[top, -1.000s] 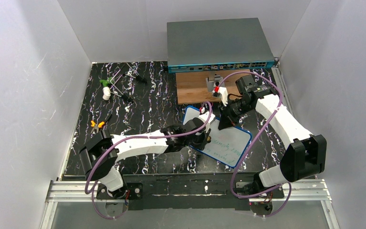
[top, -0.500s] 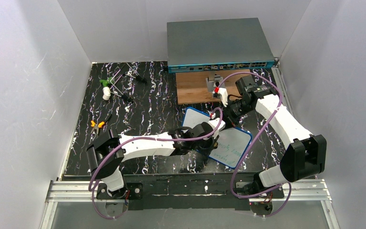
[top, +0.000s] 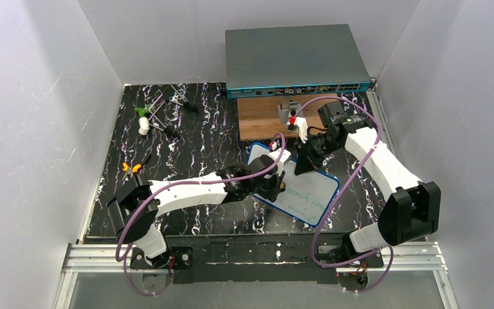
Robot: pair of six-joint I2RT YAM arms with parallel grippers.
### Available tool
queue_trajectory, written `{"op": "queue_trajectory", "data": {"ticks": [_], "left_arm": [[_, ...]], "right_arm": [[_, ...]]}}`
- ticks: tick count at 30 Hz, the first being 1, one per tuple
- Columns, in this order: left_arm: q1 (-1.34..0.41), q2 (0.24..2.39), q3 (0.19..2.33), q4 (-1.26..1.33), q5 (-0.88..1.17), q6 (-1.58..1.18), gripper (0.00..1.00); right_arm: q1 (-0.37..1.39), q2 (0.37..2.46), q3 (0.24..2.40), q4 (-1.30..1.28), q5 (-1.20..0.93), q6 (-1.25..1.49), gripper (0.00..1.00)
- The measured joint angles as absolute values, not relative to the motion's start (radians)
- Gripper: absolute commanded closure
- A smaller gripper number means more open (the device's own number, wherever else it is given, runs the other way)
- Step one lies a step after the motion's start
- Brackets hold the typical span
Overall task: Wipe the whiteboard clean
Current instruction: Erase the whiteboard at the center of the board.
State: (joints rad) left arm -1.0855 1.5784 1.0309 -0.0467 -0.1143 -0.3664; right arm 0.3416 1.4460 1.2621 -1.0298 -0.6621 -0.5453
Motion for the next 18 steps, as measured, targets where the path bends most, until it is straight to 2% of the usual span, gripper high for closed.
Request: {"op": "queue_trajectory", "data": {"ticks": [12, 18], "left_arm": [[-1.225, 1.616, 1.016, 0.034, -0.149, -0.374, 1.0], [-1.222, 1.649, 1.051, 0.025, -0.184, -0.372, 1.0]], "right_arm": [[0.349, 1.446, 1.262, -1.068, -0.683, -0.554, 0.99], [0.347, 1.446, 1.262, -1.069, -0.683, -0.556, 0.99]]}}
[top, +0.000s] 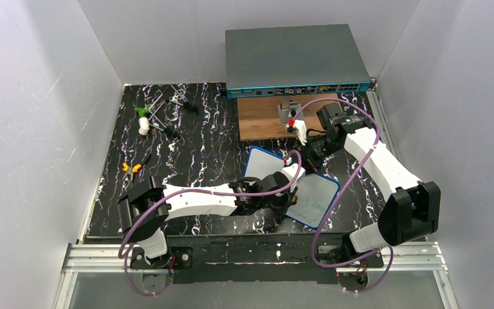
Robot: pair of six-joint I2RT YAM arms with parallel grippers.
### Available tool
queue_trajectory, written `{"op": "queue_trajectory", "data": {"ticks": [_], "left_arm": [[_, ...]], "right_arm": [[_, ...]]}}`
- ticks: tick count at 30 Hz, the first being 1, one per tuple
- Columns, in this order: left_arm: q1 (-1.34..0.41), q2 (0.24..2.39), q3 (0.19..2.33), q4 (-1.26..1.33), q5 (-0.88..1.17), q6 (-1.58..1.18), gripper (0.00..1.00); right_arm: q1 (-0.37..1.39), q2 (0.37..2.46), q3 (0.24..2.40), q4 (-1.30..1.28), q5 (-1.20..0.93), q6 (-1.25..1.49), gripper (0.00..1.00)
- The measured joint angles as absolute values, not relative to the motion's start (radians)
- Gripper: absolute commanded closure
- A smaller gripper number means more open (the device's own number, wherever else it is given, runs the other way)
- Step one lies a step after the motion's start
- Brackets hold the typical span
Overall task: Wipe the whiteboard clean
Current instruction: Erase the whiteboard at the center of the board.
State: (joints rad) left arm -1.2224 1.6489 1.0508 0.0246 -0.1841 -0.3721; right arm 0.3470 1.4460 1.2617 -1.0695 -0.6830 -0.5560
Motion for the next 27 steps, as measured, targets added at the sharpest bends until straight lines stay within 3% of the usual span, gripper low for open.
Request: {"op": "queue_trajectory", "data": {"ticks": [12, 27], "left_arm": [[-1.119, 1.578, 1.022, -0.028, -0.228, -0.431, 1.0], [-1.241, 1.648, 1.016, 0.097, -0.256, -0.461, 1.0]], "right_arm": [[0.339, 1.446, 1.262, -1.025, -0.662, -0.537, 0.99], [0.336, 1.446, 1.262, -1.071, -0.69, -0.554, 0.99]]}}
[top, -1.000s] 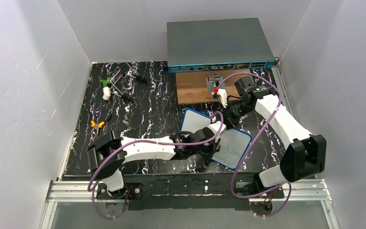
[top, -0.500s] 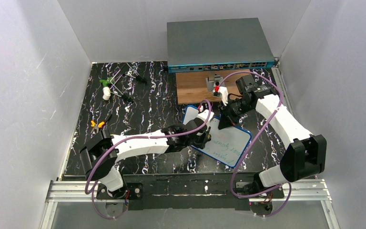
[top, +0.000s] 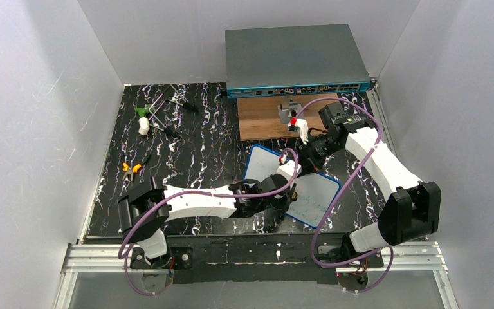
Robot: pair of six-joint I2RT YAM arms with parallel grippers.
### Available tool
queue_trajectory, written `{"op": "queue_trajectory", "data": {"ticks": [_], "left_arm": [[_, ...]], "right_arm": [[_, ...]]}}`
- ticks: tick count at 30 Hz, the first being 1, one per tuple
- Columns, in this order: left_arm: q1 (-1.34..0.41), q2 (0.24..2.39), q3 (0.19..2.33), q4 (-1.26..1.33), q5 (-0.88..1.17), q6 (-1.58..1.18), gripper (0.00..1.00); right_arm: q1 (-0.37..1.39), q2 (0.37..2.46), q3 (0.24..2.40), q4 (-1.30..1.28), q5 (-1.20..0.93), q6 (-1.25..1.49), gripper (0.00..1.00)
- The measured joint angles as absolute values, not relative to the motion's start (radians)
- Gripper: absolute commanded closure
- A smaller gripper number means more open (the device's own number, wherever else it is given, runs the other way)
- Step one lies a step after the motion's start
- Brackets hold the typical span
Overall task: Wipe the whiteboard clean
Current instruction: Erase the whiteboard at the center of the board.
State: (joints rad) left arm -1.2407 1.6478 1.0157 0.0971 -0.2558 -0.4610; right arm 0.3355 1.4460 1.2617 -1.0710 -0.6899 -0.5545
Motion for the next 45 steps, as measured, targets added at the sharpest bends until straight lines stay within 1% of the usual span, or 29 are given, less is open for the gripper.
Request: {"op": "queue_trajectory", "data": {"ticks": [4, 11, 15, 18, 24, 31, 39, 45], "left_arm": [[-1.229, 1.646, 1.012, 0.096, -0.276, -0.493, 1.0], [-1.149, 1.587, 0.936, 0.073, -0.301, -0.557, 1.0], [-1.187, 1.591, 0.937, 0.081, -0.341, -0.546, 1.0], [-1.232, 1.639, 0.965, 0.104, -0.363, -0.54, 1.0], [-1.252, 1.678, 1.008, 0.093, -0.369, -0.522, 1.0], [-1.299, 1.708, 1.037, 0.117, -0.429, -0.474, 1.0], [-1.28, 1.702, 1.027, 0.127, -0.501, -0.451, 1.0], [-1.232, 1.636, 0.939, 0.136, -0.559, -0.47, 1.0]], "right_arm": [[0.329, 1.446, 1.262, -1.063, -0.69, -0.553, 0.99], [0.321, 1.446, 1.262, -1.042, -0.684, -0.534, 0.99], [0.321, 1.446, 1.262, -1.045, -0.689, -0.533, 0.99], [0.32, 1.446, 1.262, -1.054, -0.691, -0.538, 0.99], [0.308, 1.446, 1.262, -1.055, -0.683, -0.556, 0.99], [0.307, 1.446, 1.262, -1.062, -0.704, -0.554, 0.99], [0.274, 1.446, 1.258, -1.015, -0.743, -0.534, 0.99], [0.268, 1.446, 1.245, -0.986, -0.774, -0.522, 0.99]]}}
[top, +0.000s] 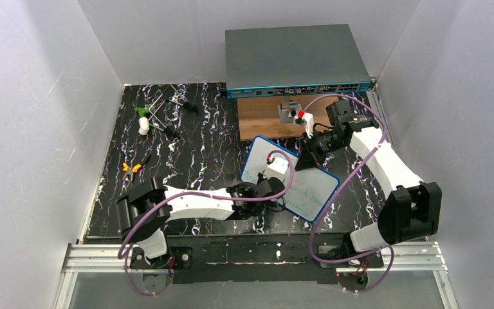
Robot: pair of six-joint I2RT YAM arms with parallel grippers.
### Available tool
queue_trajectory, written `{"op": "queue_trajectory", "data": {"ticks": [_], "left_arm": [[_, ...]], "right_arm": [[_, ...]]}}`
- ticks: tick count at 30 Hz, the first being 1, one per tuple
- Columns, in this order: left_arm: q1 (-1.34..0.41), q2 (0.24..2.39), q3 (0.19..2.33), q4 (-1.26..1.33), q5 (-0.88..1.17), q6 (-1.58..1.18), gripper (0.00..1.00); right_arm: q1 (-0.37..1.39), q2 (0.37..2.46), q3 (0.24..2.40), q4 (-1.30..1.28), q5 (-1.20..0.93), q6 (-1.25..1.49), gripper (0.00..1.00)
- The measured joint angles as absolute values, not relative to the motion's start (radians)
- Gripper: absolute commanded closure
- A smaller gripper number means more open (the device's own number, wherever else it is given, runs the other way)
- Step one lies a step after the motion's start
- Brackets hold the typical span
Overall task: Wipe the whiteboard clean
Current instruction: Erase the whiteboard at the center of the board.
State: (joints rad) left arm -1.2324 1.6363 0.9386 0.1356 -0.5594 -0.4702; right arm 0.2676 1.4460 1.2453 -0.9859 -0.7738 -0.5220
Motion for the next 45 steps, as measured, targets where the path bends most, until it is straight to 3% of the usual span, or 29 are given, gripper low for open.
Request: {"op": "queue_trajectory", "data": {"ticks": [9, 19, 32, 45], "left_arm": [[-1.227, 1.55, 0.741, 0.375, -0.487, -0.305, 1.0], [-1.334, 1.655, 0.862, 0.447, -0.487, -0.162, 1.0], [-1.34, 1.629, 0.81, 0.422, -0.747, -0.247, 1.0], [-1.404, 1.713, 0.887, 0.491, -0.707, -0.122, 1.0]], "right_arm": [[0.262, 1.446, 1.195, -0.955, -0.823, -0.499, 0.99], [0.25, 1.446, 1.132, -0.889, -0.86, -0.448, 0.99], [0.242, 1.446, 1.073, -0.761, -0.916, -0.357, 0.99], [0.23, 1.446, 1.069, -0.762, -0.921, -0.357, 0.99]]}}
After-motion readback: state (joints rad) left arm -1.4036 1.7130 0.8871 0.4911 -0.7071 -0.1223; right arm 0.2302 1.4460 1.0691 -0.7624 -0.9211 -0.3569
